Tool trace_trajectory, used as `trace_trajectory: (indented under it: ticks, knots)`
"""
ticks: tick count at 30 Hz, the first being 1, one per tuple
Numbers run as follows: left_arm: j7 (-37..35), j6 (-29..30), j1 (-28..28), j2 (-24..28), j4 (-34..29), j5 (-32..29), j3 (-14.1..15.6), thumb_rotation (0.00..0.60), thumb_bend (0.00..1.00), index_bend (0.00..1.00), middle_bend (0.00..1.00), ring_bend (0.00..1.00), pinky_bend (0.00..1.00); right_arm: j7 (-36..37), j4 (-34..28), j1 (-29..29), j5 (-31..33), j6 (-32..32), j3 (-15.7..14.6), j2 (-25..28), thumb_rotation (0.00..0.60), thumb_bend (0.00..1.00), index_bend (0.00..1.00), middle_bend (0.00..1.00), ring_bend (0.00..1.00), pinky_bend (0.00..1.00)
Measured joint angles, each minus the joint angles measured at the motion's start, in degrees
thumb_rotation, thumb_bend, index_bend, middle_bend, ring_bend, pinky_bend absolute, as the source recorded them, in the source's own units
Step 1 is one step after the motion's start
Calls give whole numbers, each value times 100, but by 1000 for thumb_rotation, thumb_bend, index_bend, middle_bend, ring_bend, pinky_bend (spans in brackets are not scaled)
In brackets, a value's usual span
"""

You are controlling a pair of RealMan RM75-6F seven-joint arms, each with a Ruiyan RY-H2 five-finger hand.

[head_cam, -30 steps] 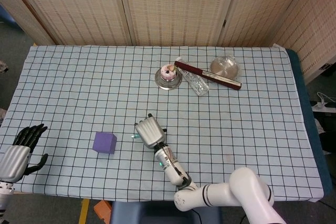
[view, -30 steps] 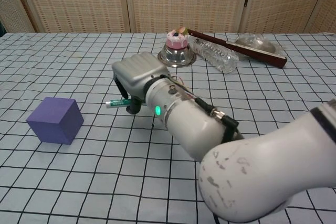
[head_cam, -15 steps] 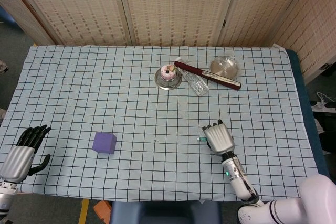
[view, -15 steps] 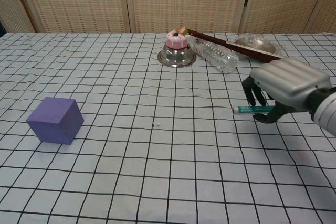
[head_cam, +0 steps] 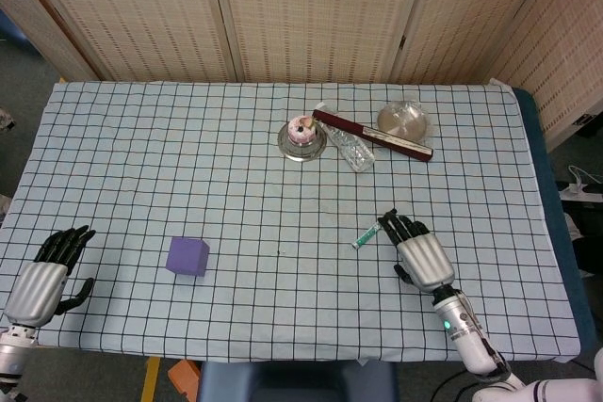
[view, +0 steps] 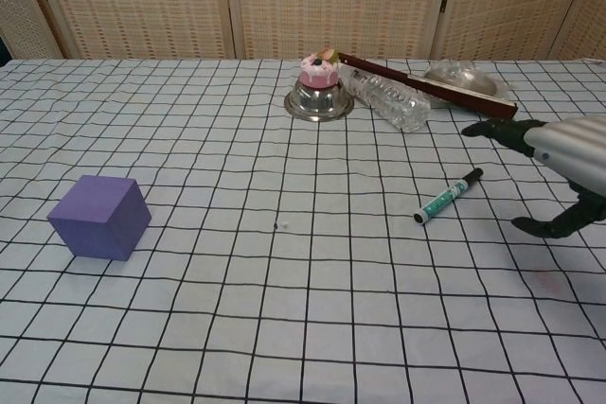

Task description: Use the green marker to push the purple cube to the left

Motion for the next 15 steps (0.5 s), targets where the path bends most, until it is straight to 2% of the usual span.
trace_trajectory:
  ticks: [8,12,15]
  knots:
    - [161,151,59,-21,-34,-6,-32,600,442,0,0,0,73,276,-391,-1022,-877,1565,-114,828,600,180,0,0,0,105]
    - [297,217,93,-54,-56,-12,-47,600,443,0,0,0,72,602,-124,-1657,-1097,2130,-93,954,600,180,0,0,0,82]
    - [419,251,117,-87,-72,-30,-60,600,443,0,0,0,73,937,205,-1942,-1166,2241,-3,992,600,180,0,0,0,58]
